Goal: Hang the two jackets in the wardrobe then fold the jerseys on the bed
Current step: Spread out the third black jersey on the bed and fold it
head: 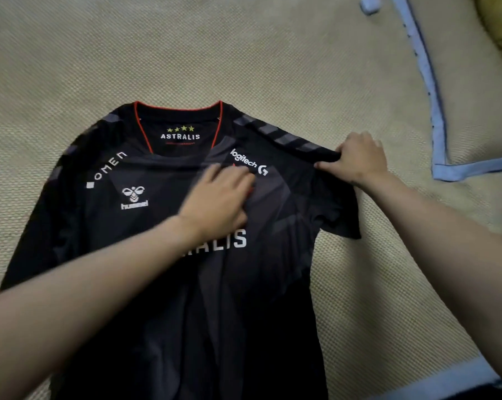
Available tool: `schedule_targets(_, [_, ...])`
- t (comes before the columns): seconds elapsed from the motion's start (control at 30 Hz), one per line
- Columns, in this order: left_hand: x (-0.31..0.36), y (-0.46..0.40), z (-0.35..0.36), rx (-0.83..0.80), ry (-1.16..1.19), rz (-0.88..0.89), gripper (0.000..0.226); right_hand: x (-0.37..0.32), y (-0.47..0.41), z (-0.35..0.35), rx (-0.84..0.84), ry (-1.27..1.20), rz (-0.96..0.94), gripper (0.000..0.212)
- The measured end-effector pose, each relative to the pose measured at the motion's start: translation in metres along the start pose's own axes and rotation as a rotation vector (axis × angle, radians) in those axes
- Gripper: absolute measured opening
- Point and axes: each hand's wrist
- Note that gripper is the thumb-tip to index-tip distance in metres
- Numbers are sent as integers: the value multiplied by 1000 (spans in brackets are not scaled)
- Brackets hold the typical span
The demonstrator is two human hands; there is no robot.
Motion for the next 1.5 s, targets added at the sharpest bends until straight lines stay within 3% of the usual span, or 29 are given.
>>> schedule_targets(0.13, [70,-57,26,-142,-40,23,73,20,-8,-7,-30,76,-28,67])
schedule_targets(0.23, [82,-81,38,-125,-70,-14,72,42,-14,-13,9,-64,-82,57])
schedule_targets(0.33, [80,-84,54,-108,-80,-54,78,58,-16,-17,-35,-281,-153,69])
schedule_targets(0.4, [81,-82,61,-82,-101,-70,82,61,-16,-15,-158,-523,-63,66])
schedule_targets(0.5, [86,-86,63,-91,-90,-113,87,69,-15,-8,-298,-792,98,41])
schedule_targets(0.73, [97,-91,61,-137,-61,-179,108,99,-10,22,-158,-1076,286,31])
schedule_targets(0.93, [97,-92,61,-158,-53,-175,116,122,10,28,-61,-1105,371,33])
schedule_targets(1.0, [97,-92,60,-170,-49,-175,118,127,24,25,-170,-1164,429,39])
schedule_targets(1.1, [96,-93,58,-191,-44,-168,120,133,50,23,-474,-1216,491,47])
schedule_targets(1.2, [96,-93,58,-202,-58,-163,119,135,73,28,-628,-1021,448,31])
schedule_targets(1.33, [95,-94,53,-246,-74,-162,116,131,91,37,-507,-961,413,23])
schedule_targets(1.5, [93,-95,39,-295,-87,-142,106,114,103,45,-374,-967,500,18])
Point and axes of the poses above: each hand's wrist, its own y-axis away from the middle knuckle, its own z-axis out of the palm, x = y × z, and after that the axes turned 7 degrees about -y, right-handed
